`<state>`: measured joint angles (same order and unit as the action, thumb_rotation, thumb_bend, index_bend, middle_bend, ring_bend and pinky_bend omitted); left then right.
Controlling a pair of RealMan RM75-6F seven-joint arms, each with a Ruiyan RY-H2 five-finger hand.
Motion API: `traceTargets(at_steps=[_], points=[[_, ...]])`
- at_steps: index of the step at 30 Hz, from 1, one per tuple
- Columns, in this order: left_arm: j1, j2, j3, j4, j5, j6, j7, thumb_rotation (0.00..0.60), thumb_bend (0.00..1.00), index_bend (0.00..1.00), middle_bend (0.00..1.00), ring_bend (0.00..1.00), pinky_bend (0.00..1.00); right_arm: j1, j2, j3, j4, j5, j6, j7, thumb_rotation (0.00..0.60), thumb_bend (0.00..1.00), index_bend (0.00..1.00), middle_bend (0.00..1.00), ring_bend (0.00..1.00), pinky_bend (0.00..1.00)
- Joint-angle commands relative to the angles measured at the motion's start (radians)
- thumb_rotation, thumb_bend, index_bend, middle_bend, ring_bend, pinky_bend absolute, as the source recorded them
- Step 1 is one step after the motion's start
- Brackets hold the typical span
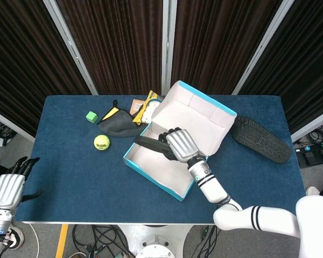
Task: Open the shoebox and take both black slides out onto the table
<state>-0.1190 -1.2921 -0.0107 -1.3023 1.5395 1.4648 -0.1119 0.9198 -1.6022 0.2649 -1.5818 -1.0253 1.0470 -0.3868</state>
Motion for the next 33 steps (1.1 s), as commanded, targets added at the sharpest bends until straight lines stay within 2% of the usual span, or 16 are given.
traceTargets(at_steps=[1,6,9,17,20,26,33], points=[[-0.002,0.002,0.001,-0.003,0.001,-0.004,0.003,0.600,0.00,0.14,0.17,0.11,0.34,-0.032,0.048,-0.003,-0.063,-0.069,0.060,0.010,0.600,0.40,0.68,0.53,0.42,0.44],[-0.010,0.004,0.002,-0.014,0.010,-0.007,0.015,0.600,0.00,0.14,0.17,0.11,0.34,-0.074,0.133,-0.014,-0.157,-0.127,0.109,-0.004,0.600,0.40,0.68,0.53,0.42,0.44],[-0.014,0.006,0.003,-0.030,0.019,-0.004,0.034,0.600,0.00,0.14,0.17,0.11,0.34,-0.103,0.194,-0.043,-0.208,-0.165,0.117,-0.012,0.600,0.40,0.68,0.53,0.42,0.44],[-0.029,-0.003,0.007,-0.072,0.031,-0.018,0.084,0.600,0.00,0.14,0.17,0.11,0.34,-0.190,0.346,-0.167,-0.256,-0.318,0.117,0.023,0.600,0.40,0.68,0.53,0.42,0.44],[-0.037,-0.011,0.007,-0.081,0.034,-0.028,0.100,0.600,0.00,0.14,0.17,0.11,0.34,-0.237,0.406,-0.214,-0.284,-0.387,0.149,0.032,0.600,0.40,0.68,0.53,0.42,0.44],[-0.046,-0.015,0.010,-0.103,0.046,-0.030,0.127,0.600,0.00,0.14,0.17,0.11,0.34,-0.319,0.477,-0.272,-0.294,-0.466,0.204,0.076,0.600,0.40,0.68,0.53,0.42,0.44],[-0.049,-0.016,0.017,-0.123,0.048,-0.037,0.157,0.600,0.00,0.14,0.17,0.11,0.34,-0.387,0.515,-0.328,-0.248,-0.537,0.226,0.139,0.600,0.40,0.68,0.52,0.42,0.44]])
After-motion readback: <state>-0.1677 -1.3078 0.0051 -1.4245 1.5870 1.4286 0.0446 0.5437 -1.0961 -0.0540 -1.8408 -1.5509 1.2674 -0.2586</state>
